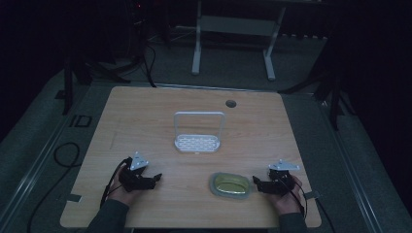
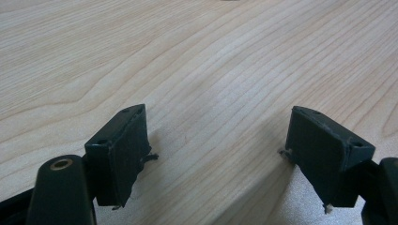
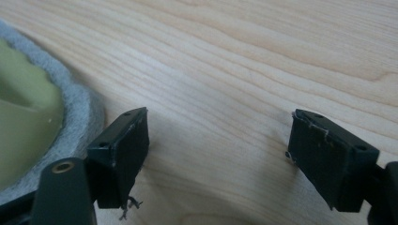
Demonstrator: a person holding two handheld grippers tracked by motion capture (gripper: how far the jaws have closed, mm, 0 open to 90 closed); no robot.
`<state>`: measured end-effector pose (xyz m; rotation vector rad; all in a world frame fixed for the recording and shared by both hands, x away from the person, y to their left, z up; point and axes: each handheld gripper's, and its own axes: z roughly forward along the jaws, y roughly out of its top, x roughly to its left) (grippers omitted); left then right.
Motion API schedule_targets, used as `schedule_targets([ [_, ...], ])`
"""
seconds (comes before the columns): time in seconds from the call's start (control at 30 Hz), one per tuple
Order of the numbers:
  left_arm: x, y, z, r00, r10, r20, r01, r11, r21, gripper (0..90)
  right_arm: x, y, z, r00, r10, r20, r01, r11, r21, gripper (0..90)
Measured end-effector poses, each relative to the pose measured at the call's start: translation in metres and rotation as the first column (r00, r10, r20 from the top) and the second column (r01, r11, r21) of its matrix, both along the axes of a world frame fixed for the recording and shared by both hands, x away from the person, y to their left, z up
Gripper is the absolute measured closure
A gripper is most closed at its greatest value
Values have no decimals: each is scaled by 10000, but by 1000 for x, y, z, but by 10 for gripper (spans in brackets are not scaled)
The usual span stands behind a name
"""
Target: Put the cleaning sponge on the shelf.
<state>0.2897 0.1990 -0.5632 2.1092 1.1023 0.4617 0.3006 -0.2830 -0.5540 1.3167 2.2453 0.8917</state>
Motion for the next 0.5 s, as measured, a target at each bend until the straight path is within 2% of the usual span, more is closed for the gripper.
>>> schedule_targets([
  [0.07, 0, 0, 0, 10000, -3, 0, 3, 10000, 3, 217, 0, 2, 3, 9999, 101, -103, -103, 9997, -226, 220],
  [0.1, 0, 0, 0, 10000, -2, 0, 2, 10000, 3, 217, -1, 4, 5, 9999, 163, -4, -163, 9991, -394, 220],
  [0.23, 0, 0, 0, 10000, -4, -1, 4, 10000, 5, 217, -3, 5, 8, 9996, 264, 126, -257, 9985, -493, 224],
  [0.3, 0, 0, 0, 10000, -3, 1, 3, 10000, 4, 217, -9, 8, 24, 9976, 629, 304, -606, 9955, -728, 222],
  [0.47, 0, 0, 0, 10000, -6, 0, 6, 10000, 8, 217, -14, 6, 44, 9934, 924, 682, -862, 9923, -894, 210],
  [0.5, 0, 0, 0, 10000, -7, -1, 7, 10000, 9, 217, -14, 6, 44, 9934, 924, 682, -862, 9923, -894, 210],
])
